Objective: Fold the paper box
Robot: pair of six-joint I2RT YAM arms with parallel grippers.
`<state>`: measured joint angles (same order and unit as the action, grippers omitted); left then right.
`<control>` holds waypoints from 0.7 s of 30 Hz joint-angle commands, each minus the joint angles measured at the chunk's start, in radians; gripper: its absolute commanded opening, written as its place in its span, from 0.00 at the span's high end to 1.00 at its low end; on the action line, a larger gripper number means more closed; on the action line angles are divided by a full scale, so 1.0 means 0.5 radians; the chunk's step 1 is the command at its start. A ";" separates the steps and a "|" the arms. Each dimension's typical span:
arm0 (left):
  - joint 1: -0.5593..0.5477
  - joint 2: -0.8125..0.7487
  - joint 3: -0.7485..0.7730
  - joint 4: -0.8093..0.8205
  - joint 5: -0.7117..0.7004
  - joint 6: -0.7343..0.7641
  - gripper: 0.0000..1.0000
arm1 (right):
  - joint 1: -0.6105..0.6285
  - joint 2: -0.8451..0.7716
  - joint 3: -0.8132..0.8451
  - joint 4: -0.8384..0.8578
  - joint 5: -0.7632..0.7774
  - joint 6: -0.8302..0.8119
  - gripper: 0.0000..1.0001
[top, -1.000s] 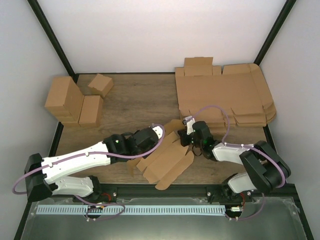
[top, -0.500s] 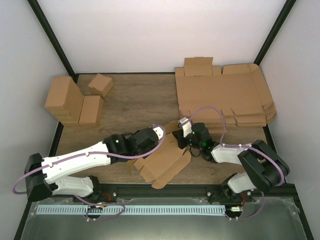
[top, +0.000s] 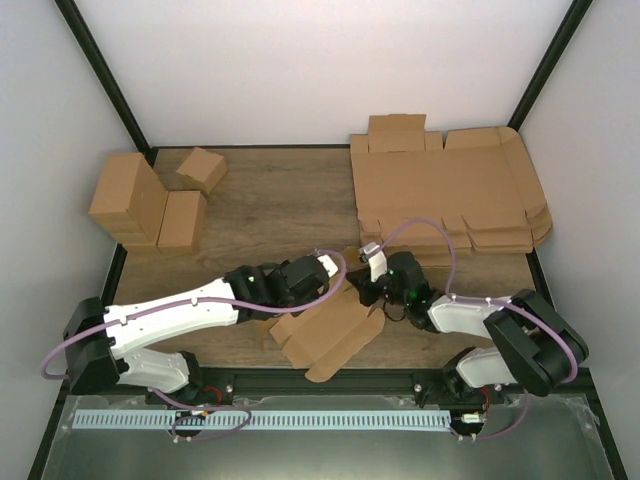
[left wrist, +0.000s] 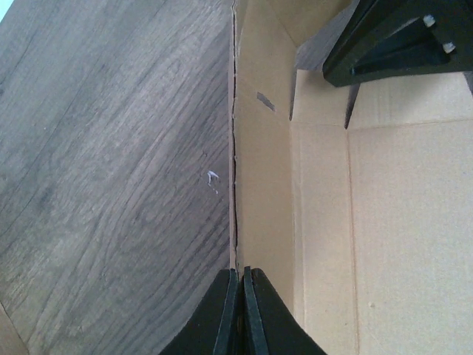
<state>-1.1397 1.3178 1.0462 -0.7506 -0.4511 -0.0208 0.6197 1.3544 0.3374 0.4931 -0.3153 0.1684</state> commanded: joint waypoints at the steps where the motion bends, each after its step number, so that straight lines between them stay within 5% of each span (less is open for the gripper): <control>1: -0.010 0.032 0.058 -0.028 -0.019 0.006 0.96 | 0.022 -0.104 -0.059 0.020 0.263 0.159 0.99; 13: -0.009 -0.076 0.070 0.007 0.049 -0.031 0.96 | 0.091 0.284 0.018 0.110 0.700 0.256 0.99; 21: -0.010 -0.055 0.038 -0.005 0.029 -0.038 0.96 | 0.156 0.176 -0.046 0.234 0.452 0.214 0.99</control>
<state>-1.1397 1.2968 1.0569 -0.7647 -0.4381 -0.0261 0.6842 1.5063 0.3321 0.5343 -0.0326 0.2893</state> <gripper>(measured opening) 0.038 0.010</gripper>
